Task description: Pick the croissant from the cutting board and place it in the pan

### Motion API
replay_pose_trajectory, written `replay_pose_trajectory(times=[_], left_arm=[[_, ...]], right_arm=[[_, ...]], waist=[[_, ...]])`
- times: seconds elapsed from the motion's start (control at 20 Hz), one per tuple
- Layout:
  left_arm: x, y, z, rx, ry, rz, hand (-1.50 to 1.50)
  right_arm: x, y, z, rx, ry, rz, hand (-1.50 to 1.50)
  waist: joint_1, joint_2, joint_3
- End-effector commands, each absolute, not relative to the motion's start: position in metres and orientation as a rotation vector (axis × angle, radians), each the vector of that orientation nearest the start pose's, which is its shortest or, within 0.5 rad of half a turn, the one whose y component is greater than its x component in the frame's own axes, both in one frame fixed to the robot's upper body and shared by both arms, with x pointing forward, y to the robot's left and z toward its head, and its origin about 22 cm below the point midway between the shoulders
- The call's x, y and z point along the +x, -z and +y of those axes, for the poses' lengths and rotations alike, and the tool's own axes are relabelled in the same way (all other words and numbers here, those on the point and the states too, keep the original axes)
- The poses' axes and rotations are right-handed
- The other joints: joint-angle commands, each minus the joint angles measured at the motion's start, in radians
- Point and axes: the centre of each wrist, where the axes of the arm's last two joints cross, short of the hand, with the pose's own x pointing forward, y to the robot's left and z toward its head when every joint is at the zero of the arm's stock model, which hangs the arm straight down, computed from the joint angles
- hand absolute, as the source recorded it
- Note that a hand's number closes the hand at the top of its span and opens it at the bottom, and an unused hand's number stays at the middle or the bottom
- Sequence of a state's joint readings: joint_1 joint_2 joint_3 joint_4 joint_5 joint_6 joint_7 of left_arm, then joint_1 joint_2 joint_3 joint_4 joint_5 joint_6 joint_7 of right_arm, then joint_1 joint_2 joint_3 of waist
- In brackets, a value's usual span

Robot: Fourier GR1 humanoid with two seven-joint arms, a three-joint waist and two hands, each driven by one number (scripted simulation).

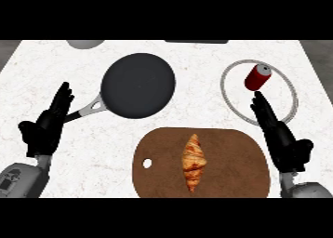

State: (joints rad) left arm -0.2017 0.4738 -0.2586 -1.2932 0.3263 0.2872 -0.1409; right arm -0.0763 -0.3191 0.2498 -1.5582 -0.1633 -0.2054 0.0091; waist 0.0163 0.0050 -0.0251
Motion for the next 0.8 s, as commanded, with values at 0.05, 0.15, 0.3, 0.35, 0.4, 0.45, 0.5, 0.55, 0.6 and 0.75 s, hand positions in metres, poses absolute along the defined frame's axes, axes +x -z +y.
replay_pose_trajectory(times=[0.05,0.15,0.3,0.35,0.4,0.45,0.5,0.55,0.6,0.75], left_arm=[[0.278,0.003,0.294,0.295,0.156,-1.52,0.0],[0.267,-0.006,0.304,0.347,0.224,-1.49,0.0],[0.262,0.007,0.305,0.334,0.256,-1.444,0.0],[0.251,0.016,0.313,0.366,0.231,-1.394,0.0],[0.25,0.017,0.311,0.363,0.225,-1.381,0.0],[0.245,0.02,0.313,0.374,0.219,-1.368,0.0],[0.237,0.025,0.311,0.361,0.221,-1.345,0.0],[0.238,0.019,0.316,0.359,0.23,-1.354,0.0],[0.242,0.017,0.317,0.379,0.213,-1.345,0.0],[0.237,0.017,0.307,0.364,0.239,-1.355,0.0]], right_arm=[[0.268,-0.056,-0.2,-0.257,-0.131,-1.647,-1.5],[0.275,-0.055,-0.177,-0.395,-0.067,-1.692,-1.5],[0.264,-0.008,-0.257,-0.813,-0.499,-1.453,-1.5],[0.261,-0.008,-0.254,-0.907,-0.062,-1.459,-1.5],[0.266,-0.022,-0.241,-0.915,0.133,-1.521,-1.5],[0.252,-0.009,-0.232,-0.926,0.169,-1.474,-1.5],[0.236,0.007,-0.221,-0.937,0.165,-1.415,-1.5],[0.23,0.01,-0.218,-0.954,0.163,-1.378,-1.5],[0.217,0.022,-0.221,-1.006,0.076,-1.34,-1.5],[0.196,0.04,-0.231,-1.074,-0.168,-1.206,-1.5]], waist=[[-0.012,-0.007,0.023],[0.013,-0.012,0.024],[-0.004,0.005,-0.012],[-0.061,-0.022,0.009],[-0.074,-0.032,0.015],[-0.075,-0.035,0.016],[-0.066,-0.033,0.016],[-0.061,-0.033,0.014],[-0.072,-0.027,0.013],[-0.052,-0.025,0.009]])
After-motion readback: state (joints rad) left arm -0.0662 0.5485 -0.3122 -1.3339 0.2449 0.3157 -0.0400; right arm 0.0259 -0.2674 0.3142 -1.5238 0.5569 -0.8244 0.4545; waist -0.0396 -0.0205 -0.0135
